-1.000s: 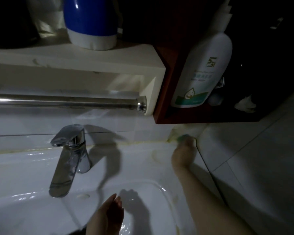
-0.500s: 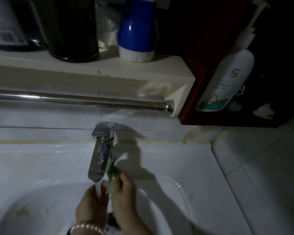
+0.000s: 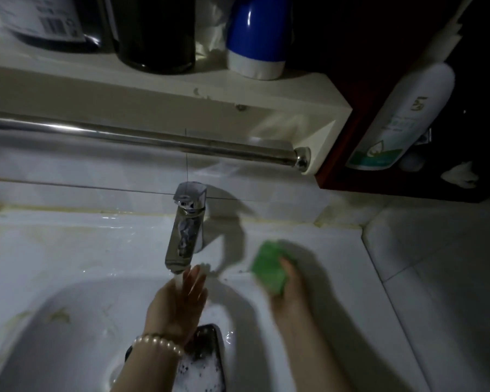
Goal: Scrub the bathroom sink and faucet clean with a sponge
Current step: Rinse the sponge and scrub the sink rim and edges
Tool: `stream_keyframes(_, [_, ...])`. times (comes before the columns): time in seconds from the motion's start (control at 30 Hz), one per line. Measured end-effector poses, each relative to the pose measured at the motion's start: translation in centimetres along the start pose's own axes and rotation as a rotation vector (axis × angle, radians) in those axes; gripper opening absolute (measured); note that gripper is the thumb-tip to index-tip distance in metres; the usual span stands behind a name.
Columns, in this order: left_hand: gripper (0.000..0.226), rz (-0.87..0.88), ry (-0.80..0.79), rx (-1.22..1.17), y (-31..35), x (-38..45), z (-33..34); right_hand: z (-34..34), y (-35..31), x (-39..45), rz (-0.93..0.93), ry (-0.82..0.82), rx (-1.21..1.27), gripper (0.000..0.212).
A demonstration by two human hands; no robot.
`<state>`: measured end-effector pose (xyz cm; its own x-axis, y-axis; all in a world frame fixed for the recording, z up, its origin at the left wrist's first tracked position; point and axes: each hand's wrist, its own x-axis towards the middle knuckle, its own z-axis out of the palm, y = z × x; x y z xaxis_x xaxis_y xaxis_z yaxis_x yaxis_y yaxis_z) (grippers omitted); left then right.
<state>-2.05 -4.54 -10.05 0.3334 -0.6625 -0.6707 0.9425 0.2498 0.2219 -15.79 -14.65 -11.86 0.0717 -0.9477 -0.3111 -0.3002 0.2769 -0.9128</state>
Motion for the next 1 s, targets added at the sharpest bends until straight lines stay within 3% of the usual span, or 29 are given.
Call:
stream_keyframes(0.07, [0.032, -0.049, -0.006, 0.078, 0.9, 0.4, -0.6, -2.2, -1.4, 3.3, -0.050, 0.267, 0.174, 0.030])
stream_keyframes(0.2, [0.031, -0.047, 0.027, 0.044, 1.1, 0.4, -1.1, 0.0, -3.7, 8.0, -0.069, 0.472, 0.034, 0.050])
stream_keyframes(0.27, [0.030, -0.053, 0.062, 0.035, 1.2, 0.2, -1.2, 4.7, -4.1, 7.7, -0.119, 0.471, -0.221, 0.048])
stream_keyframes(0.37, [0.028, -0.045, 0.081, -0.002, 1.4, 0.9, -2.3, 11.0, -1.9, 4.7, -0.460, 0.280, -0.431, 0.041])
stream_keyframes(0.4, [0.028, -0.042, 0.085, -0.017, 1.7, 0.5, -2.1, 11.5, -1.3, 3.6, -0.607, 0.113, -0.561, 0.042])
stream_keyframes(0.47, [0.030, -0.019, 0.089, 0.011, 2.0, 0.8, -2.3, 9.5, -0.4, 4.8, -0.727, 0.074, -0.596, 0.044])
stream_keyframes(0.53, [0.034, -0.046, 0.089, -0.018, 2.5, 0.4, -2.3, 6.5, -0.2, 7.1, -0.656, 0.262, -0.507, 0.041])
stream_keyframes(0.6, [0.036, -0.044, 0.099, -0.009, 3.0, 0.2, -2.2, 5.6, -0.8, 7.2, -0.441, 0.400, -0.584, 0.041])
stream_keyframes(0.63, [0.035, -0.035, 0.118, 0.004, 3.0, 0.1, -2.3, 7.0, -1.0, 6.6, -0.387, 0.370, -0.587, 0.041])
stream_keyframes(0.67, [0.032, -0.031, 0.141, 0.008, 3.0, -0.1, -2.2, 8.6, -0.9, 5.7, -0.452, 0.292, -0.549, 0.040])
stream_keyframes(0.73, [0.028, -0.033, 0.164, 0.002, 2.9, -0.3, -2.3, 11.3, -0.4, 3.6, -0.583, -0.114, -0.499, 0.041])
stream_keyframes(0.77, [0.028, -0.030, 0.159, -0.009, 3.1, -0.3, -2.2, 11.4, -0.4, 3.3, -0.701, -0.207, -0.583, 0.042])
stream_keyframes(0.8, [0.029, -0.028, 0.157, -0.020, 3.2, -0.5, -2.1, 11.1, -0.2, 4.1, -0.732, -0.221, -0.636, 0.042])
stream_keyframes(0.9, [0.029, -0.009, 0.145, 0.013, 4.0, -0.1, -2.4, 11.0, 0.3, 4.7, -0.687, 0.026, -0.628, 0.034])
stream_keyframes(0.97, [0.028, 0.007, 0.172, 0.059, 4.1, -0.1, -2.6, 12.6, 0.0, 2.9, -0.593, 0.145, -0.410, 0.031])
stream_keyframes(1.0, [0.028, 0.009, 0.191, 0.081, 4.0, 0.1, -2.7, 13.4, -0.6, 1.7, -0.527, 0.091, -0.327, 0.034])
